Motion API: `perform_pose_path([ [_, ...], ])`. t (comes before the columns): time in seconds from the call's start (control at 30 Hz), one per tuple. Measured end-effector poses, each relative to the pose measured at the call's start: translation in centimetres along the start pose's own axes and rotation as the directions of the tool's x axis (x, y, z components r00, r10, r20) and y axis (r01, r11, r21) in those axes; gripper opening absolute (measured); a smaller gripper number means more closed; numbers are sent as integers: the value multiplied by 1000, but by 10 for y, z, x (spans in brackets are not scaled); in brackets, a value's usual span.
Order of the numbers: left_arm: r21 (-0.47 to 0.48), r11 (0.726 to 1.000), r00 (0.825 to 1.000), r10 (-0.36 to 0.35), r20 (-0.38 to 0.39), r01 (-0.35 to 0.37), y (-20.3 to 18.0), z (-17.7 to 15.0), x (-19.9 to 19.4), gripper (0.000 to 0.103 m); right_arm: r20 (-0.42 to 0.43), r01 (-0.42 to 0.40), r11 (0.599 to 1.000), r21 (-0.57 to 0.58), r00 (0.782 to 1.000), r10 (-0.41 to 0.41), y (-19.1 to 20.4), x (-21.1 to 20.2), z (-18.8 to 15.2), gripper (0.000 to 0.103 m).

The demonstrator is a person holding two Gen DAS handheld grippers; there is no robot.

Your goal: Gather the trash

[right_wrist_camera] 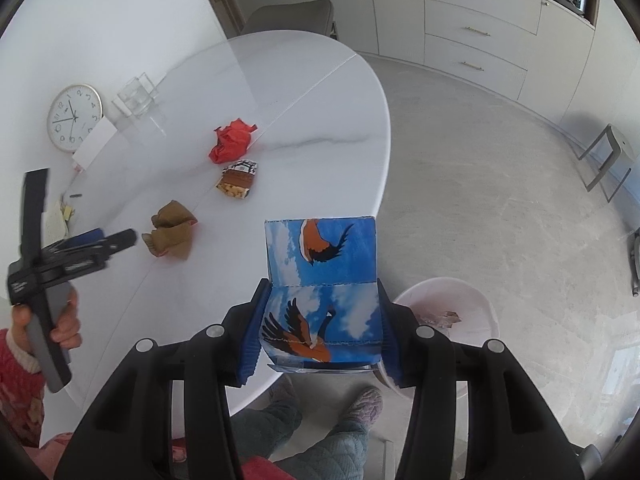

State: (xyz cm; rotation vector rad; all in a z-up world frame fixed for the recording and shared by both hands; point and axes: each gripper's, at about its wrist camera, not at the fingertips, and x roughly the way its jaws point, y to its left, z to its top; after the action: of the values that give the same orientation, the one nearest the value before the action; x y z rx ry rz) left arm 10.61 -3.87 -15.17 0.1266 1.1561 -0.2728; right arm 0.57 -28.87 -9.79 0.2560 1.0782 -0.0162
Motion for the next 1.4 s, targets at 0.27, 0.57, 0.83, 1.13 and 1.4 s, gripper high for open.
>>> perform_pose_path([
  [0.27, 170, 984, 995, 66, -70, -53, -29, 14, 66, 95, -22, 41, 999, 15, 999, -41, 12, 5, 2, 49],
  [0.57, 10, 997, 993, 79, -90, -79, -18, 19, 87, 80, -49, 68, 997, 39, 997, -66, 11, 6, -7, 49],
  [0.83, -25, 999, 995, 22, -97, -24, -16, 16, 79, 69, -40, 61, 998, 19, 997, -60, 11, 2, -8, 49],
  [1.13, 85, 993, 996, -80, -33, 83, -92, 10, -8, 69, -4, 56, 996, 65, 998, -56, -24, -20, -20, 49],
  [1.4, 201, 952, 973, -232, -20, 231, -194, -3, -52, 70, -6, 105, 982, 158, 994, -106, -103, -32, -51, 49],
])
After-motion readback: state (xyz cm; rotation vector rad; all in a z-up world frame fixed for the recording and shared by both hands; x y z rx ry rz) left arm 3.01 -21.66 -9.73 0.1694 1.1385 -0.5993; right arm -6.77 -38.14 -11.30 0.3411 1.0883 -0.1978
